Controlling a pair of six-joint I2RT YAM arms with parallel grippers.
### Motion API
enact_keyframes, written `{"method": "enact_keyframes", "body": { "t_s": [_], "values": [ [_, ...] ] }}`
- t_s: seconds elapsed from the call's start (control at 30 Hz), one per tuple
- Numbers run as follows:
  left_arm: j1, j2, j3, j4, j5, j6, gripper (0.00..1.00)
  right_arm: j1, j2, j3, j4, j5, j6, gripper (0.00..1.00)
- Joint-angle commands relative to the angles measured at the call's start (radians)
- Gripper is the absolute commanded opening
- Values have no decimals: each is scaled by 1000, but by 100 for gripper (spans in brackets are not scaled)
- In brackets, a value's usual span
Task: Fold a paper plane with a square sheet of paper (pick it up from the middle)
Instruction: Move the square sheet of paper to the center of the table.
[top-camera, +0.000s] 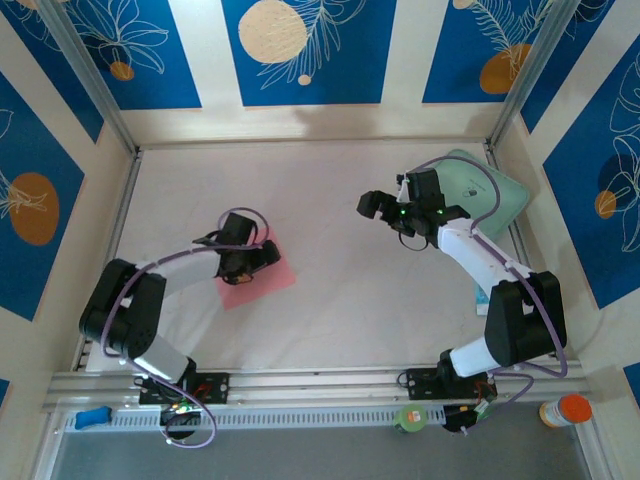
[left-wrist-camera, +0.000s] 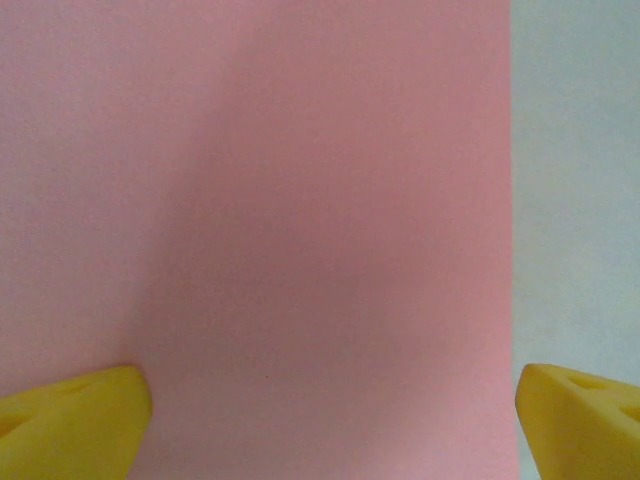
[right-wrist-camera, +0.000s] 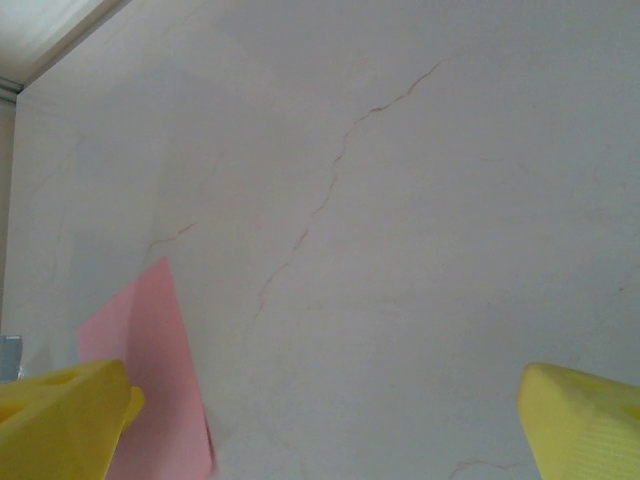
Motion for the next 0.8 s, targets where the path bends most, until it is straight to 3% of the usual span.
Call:
{"method": "enact_keyframes", "body": {
  "t_s": [0.0, 0.27, 0.57, 0.77],
  "values": [
    [-108, 92, 21, -39, 67, -57, 96, -13, 4, 3, -13, 3, 7, 99],
    [-333, 232, 245, -164, 43, -81, 96, -39, -2, -21, -10, 0, 28, 100],
    [-351, 174, 439, -422, -130, 5, 100, -80, -39, -45, -13, -14, 34, 100],
    [-352, 255, 538, -545, -205, 67, 100, -100, -41, -71, -3, -47, 26, 99]
  ]
}}
